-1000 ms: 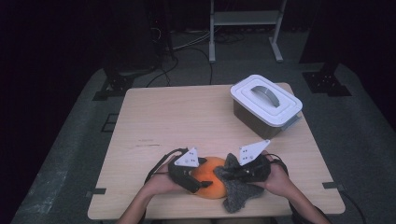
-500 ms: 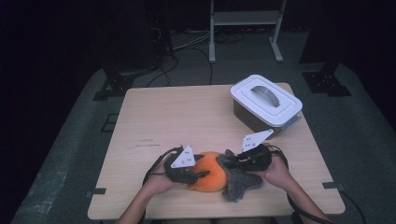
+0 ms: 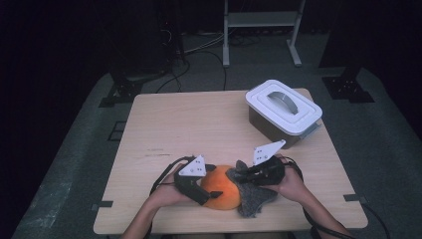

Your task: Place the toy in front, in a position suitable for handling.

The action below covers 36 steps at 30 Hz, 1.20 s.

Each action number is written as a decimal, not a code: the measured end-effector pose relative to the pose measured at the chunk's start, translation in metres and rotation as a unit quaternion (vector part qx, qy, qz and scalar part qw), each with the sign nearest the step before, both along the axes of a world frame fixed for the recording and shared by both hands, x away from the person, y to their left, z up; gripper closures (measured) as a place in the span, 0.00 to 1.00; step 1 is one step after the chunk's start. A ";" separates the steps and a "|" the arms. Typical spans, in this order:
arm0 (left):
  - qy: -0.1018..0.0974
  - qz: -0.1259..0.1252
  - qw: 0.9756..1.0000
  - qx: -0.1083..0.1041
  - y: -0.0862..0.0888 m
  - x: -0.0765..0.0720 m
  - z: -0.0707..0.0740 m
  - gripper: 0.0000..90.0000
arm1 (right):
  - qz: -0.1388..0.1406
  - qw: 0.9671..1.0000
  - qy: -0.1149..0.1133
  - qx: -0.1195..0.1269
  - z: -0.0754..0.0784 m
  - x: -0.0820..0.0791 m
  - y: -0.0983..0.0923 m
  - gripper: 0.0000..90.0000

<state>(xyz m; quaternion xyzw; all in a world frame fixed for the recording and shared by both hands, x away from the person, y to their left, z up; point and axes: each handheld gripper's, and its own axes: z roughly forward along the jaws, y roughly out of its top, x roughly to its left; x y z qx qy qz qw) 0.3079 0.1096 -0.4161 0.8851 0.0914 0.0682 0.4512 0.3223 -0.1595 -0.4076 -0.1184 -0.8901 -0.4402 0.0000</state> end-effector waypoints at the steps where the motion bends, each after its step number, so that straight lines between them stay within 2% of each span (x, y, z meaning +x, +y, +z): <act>1: 0.006 -0.001 1.000 0.002 -0.001 0.001 -0.002 0.13 | 0.005 1.000 0.002 0.000 0.000 -0.001 -0.001 0.91; 2: 0.013 -0.006 1.000 0.003 -0.002 0.001 -0.004 0.14 | 0.009 1.000 0.003 -0.001 0.001 -0.002 -0.001 0.90; 5: 0.005 -0.008 1.000 0.016 -0.004 -0.001 -0.006 0.26 | 0.004 1.000 0.002 0.004 0.006 -0.001 -0.002 0.90; 8: -0.013 -0.014 1.000 0.025 -0.004 -0.004 -0.005 0.38 | -0.019 1.000 0.001 0.010 0.011 0.004 0.001 0.90; 10: -0.023 -0.018 0.999 0.031 -0.002 -0.005 -0.005 0.42 | -0.023 1.000 0.012 0.009 0.012 0.009 0.004 0.90; 12: -0.021 -0.019 0.999 0.028 0.000 -0.005 -0.006 0.44 | -0.022 0.999 0.030 0.008 0.008 0.014 0.004 0.90; 21: -0.020 -0.023 0.999 0.027 0.001 -0.007 -0.006 0.45 | -0.050 0.997 0.053 -0.006 -0.011 0.010 -0.023 0.90; 24: -0.030 -0.026 0.999 0.033 -0.002 -0.009 -0.005 0.45 | -0.052 0.997 0.060 0.004 -0.012 0.007 -0.028 0.90; 28: -0.042 -0.033 0.998 0.037 -0.005 -0.013 -0.002 0.45 | -0.044 0.998 0.047 0.012 0.000 0.010 -0.019 0.90; 30: -0.051 -0.038 0.997 0.044 -0.007 -0.015 -0.001 0.45 | -0.037 0.999 0.035 0.003 0.007 0.015 -0.008 0.90; 33: -0.052 -0.038 0.997 0.042 -0.005 -0.015 -0.002 0.45 | -0.034 0.999 0.040 -0.007 0.011 0.023 0.003 0.90; 36: -0.047 -0.036 0.998 0.037 -0.003 -0.014 -0.003 0.46 | -0.035 0.998 0.055 -0.007 0.007 0.030 0.003 0.90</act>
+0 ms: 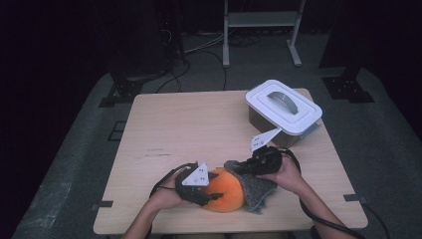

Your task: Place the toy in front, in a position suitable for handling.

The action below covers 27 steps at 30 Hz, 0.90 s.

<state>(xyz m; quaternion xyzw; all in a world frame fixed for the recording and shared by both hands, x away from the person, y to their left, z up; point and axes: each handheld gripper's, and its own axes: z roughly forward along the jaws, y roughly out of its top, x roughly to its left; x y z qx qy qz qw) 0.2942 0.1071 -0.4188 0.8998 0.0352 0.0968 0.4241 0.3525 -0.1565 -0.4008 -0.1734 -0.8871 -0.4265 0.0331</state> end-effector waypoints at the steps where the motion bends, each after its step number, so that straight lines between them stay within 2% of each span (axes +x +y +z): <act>1: 0.002 0.000 1.000 -0.001 0.000 0.001 0.000 0.46 | -0.005 1.000 0.008 0.001 -0.003 0.001 -0.002 0.90; 8: 0.020 0.025 0.999 -0.009 0.002 0.007 -0.002 0.46 | -0.033 0.999 0.025 -0.005 -0.023 -0.004 -0.027 0.91; 13: 0.041 0.048 0.998 -0.017 0.005 0.014 -0.005 0.46 | -0.028 0.999 0.040 -0.005 -0.032 -0.015 -0.041 0.90; 15: 0.050 0.058 0.997 -0.021 0.006 0.016 -0.006 0.46 | -0.026 0.999 0.040 -0.006 -0.031 -0.018 -0.044 0.90; 18: 0.056 0.069 0.996 -0.022 0.004 0.018 -0.006 0.46 | -0.020 1.000 0.023 0.005 -0.022 -0.023 -0.043 0.91; 20: 0.062 0.076 0.995 -0.024 0.005 0.019 -0.006 0.46 | -0.010 1.000 0.013 0.021 -0.012 -0.026 -0.038 0.90; 22: 0.072 0.082 0.994 -0.025 0.007 0.021 -0.007 0.45 | -0.001 1.000 0.007 0.023 -0.007 -0.029 -0.032 0.90; 24: 0.075 0.083 0.993 -0.027 0.009 0.021 -0.007 0.44 | 0.002 1.000 0.005 0.008 -0.010 -0.029 -0.028 0.90; 27: 0.077 0.080 0.993 -0.028 0.010 0.022 -0.006 0.39 | -0.007 1.000 0.018 0.001 -0.023 -0.026 -0.030 0.90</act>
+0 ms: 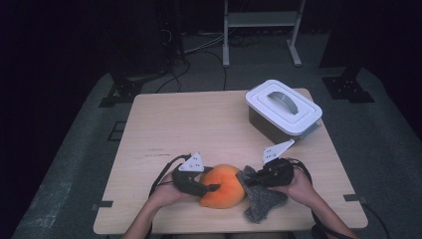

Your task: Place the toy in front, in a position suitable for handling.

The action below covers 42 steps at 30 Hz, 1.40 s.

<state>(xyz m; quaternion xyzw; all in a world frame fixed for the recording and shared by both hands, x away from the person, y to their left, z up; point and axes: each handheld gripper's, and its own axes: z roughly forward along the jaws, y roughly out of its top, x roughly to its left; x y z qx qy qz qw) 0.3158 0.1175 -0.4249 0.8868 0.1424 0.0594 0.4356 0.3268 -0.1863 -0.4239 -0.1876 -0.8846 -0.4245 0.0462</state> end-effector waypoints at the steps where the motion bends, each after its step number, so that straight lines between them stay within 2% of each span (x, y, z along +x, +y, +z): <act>1: 0.002 -0.003 1.000 -0.001 0.000 0.000 0.001 0.34 | -0.003 1.000 0.007 0.003 -0.005 0.001 -0.002 0.90; 4: 0.009 -0.014 1.000 -0.001 0.002 0.001 0.003 0.26 | -0.015 1.000 0.018 0.002 -0.015 0.003 -0.009 0.90; 7: 0.013 -0.017 1.000 0.000 0.001 0.000 0.003 0.27 | -0.017 1.000 0.015 -0.001 -0.015 0.002 -0.012 0.90; 10: -0.001 -0.013 1.000 0.001 -0.001 -0.001 0.003 0.37 | -0.014 1.000 -0.005 0.006 -0.002 -0.001 -0.010 0.90; 13: -0.020 -0.011 1.000 -0.009 -0.007 -0.005 0.004 0.38 | -0.005 0.999 -0.026 0.021 0.014 -0.005 -0.002 0.90; 16: -0.025 -0.010 1.000 -0.014 -0.012 -0.006 0.005 0.38 | 0.007 0.998 -0.047 0.029 0.026 -0.010 0.009 0.90; 18: -0.018 -0.011 1.000 -0.010 -0.012 -0.006 0.006 0.36 | 0.017 0.998 -0.061 0.018 0.030 -0.013 0.019 0.90; 22: -0.009 -0.018 1.000 -0.012 -0.005 -0.005 0.007 0.27 | 0.019 0.998 -0.057 0.002 0.020 -0.010 0.024 0.91; 24: -0.007 -0.021 1.000 -0.011 -0.002 -0.004 0.009 0.22 | 0.012 0.999 -0.051 0.010 0.015 -0.006 0.020 0.91; 27: -0.001 -0.023 1.000 -0.008 0.003 -0.003 0.008 0.20 | -0.008 0.999 -0.046 0.011 0.012 -0.001 0.009 0.91; 29: 0.003 -0.023 1.000 -0.001 0.002 -0.003 0.005 0.22 | -0.016 0.999 -0.046 0.001 0.009 0.001 0.003 0.91; 33: -0.006 -0.015 1.000 -0.002 -0.003 -0.004 0.006 0.35 | -0.029 0.999 -0.039 -0.002 0.003 0.003 -0.005 0.91; 37: -0.006 -0.005 1.000 0.003 -0.010 -0.006 0.010 0.36 | -0.025 0.998 -0.060 -0.005 0.016 -0.004 -0.004 0.91; 39: -0.008 -0.003 1.000 0.005 -0.015 -0.007 0.011 0.37 | -0.014 0.997 -0.076 0.002 0.030 -0.009 0.001 0.91; 42: -0.015 0.000 1.000 0.008 -0.023 -0.010 0.013 0.38 | 0.002 0.994 -0.105 -0.008 0.047 -0.016 0.015 0.91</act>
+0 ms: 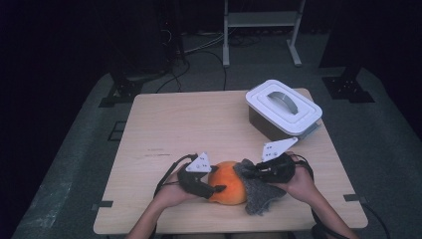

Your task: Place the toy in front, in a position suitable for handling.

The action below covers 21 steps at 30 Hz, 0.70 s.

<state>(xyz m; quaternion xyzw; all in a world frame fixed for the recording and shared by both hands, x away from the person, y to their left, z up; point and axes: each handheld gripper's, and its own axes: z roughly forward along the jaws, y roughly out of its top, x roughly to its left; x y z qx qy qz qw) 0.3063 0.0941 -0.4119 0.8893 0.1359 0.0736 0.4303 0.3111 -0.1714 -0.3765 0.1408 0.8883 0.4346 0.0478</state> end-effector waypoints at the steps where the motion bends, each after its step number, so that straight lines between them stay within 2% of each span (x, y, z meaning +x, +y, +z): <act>1: -0.001 -0.001 1.000 0.002 -0.002 -0.001 0.000 0.38 | 0.004 1.000 -0.003 -0.001 0.002 -0.001 0.004 0.91; 3: -0.002 -0.001 1.000 0.000 -0.002 -0.001 -0.001 0.37 | 0.012 1.000 -0.013 -0.022 0.001 -0.002 0.012 0.91; 5: 0.000 -0.006 1.000 0.000 0.000 -0.001 -0.003 0.35 | 0.014 0.999 -0.006 -0.031 -0.007 0.000 0.015 0.91; 8: 0.001 -0.011 1.000 -0.004 0.002 0.000 -0.005 0.25 | 0.007 1.000 0.010 -0.019 -0.016 0.006 0.010 0.91; 11: 0.009 -0.014 1.000 0.001 0.003 0.003 -0.010 0.15 | -0.008 1.000 0.014 -0.011 -0.018 0.010 -0.001 0.91; 13: 0.010 -0.017 1.000 -0.002 0.002 0.004 -0.012 0.15 | -0.019 1.000 0.018 -0.007 -0.019 0.012 -0.009 0.91; 15: 0.004 -0.019 1.000 -0.008 0.000 0.003 -0.011 0.21 | -0.024 0.999 0.022 -0.007 -0.022 0.013 -0.015 0.91; 17: -0.009 -0.017 1.000 -0.011 -0.002 0.001 -0.009 0.34 | -0.029 0.999 0.024 -0.002 -0.025 0.015 -0.020 0.90; 19: -0.011 -0.012 1.000 -0.019 -0.004 0.000 -0.006 0.41 | -0.034 0.999 0.025 0.000 -0.026 0.016 -0.024 0.90; 21: -0.005 -0.011 1.000 -0.021 -0.005 -0.001 -0.004 0.42 | -0.038 0.999 0.028 0.001 -0.024 0.015 -0.027 0.91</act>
